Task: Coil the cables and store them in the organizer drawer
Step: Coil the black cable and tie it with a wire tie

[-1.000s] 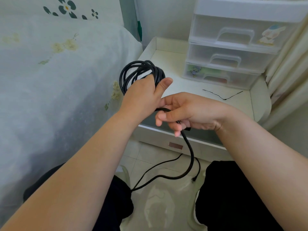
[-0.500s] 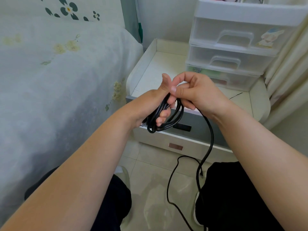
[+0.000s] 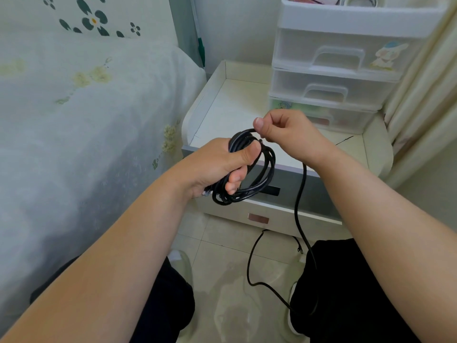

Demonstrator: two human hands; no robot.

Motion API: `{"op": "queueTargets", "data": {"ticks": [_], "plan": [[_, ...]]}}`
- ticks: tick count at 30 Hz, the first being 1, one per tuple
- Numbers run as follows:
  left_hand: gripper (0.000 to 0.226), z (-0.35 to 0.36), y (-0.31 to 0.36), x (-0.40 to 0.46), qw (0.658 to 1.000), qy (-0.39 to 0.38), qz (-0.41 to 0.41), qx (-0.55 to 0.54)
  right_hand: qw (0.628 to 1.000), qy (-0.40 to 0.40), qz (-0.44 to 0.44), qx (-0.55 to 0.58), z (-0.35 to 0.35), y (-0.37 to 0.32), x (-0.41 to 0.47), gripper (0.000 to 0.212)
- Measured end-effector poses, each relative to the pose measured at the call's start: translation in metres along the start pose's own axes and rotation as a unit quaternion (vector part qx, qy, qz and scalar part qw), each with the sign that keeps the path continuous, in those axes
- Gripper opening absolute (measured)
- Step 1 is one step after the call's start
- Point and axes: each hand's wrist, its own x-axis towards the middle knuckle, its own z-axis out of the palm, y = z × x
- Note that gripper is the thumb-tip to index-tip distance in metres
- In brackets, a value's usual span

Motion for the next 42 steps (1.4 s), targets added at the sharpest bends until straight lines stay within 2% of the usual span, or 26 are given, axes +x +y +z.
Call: {"op": "queueTargets", "data": {"ticks": [4, 8, 11, 15, 18, 21, 23, 27, 30, 35, 42], "plan": [[0.054, -0.004, 0.004, -0.003, 0.995, -0.063, -0.005, -0.071, 0.999, 0.009, -0.023, 0.043, -0.002, 0.003, 0.000, 0.024], [0.046, -0.023, 0.006, -0.009, 0.968, -0.138, 0.035, -0.206, 0.993, 0.098, -0.047, 0.036, -0.011, 0.005, 0.000, 0.021], [0.035, -0.031, 0.009, -0.010, 0.948, -0.138, 0.046, -0.283, 0.989, 0.136, -0.062, 0.017, -0.011, 0.008, -0.001, 0.020], [0.039, -0.033, 0.011, -0.004, 0.934, -0.052, 0.053, -0.350, 0.990, 0.113, -0.031, -0.079, 0.009, 0.017, -0.005, 0.015], [0.039, -0.035, 0.012, 0.003, 0.909, 0.015, 0.037, -0.414, 0.993, 0.038, 0.027, -0.105, 0.032, 0.024, -0.012, 0.024], [0.036, -0.033, 0.009, 0.011, 0.884, 0.059, 0.010, -0.463, 0.991, -0.036, 0.066, -0.110, 0.052, 0.023, -0.018, 0.026], [0.035, -0.032, 0.007, 0.015, 0.861, 0.091, 0.008, -0.500, 0.991, -0.060, 0.100, -0.071, 0.060, 0.022, -0.020, 0.027], [0.036, -0.038, 0.004, 0.022, 0.814, 0.221, 0.039, -0.535, 0.976, -0.123, 0.176, -0.029, 0.073, 0.020, -0.025, 0.036], [0.037, -0.043, 0.003, 0.025, 0.794, 0.324, 0.057, -0.512, 0.969, -0.175, 0.142, -0.100, 0.085, 0.015, -0.034, 0.036], [0.039, -0.041, 0.006, 0.026, 0.793, 0.411, 0.078, -0.442, 0.941, -0.241, 0.086, -0.220, 0.096, 0.007, -0.050, 0.031], [0.043, -0.035, 0.003, 0.029, 0.828, 0.462, 0.072, -0.310, 0.948, -0.222, 0.065, -0.219, 0.083, -0.009, -0.052, 0.030]]}}
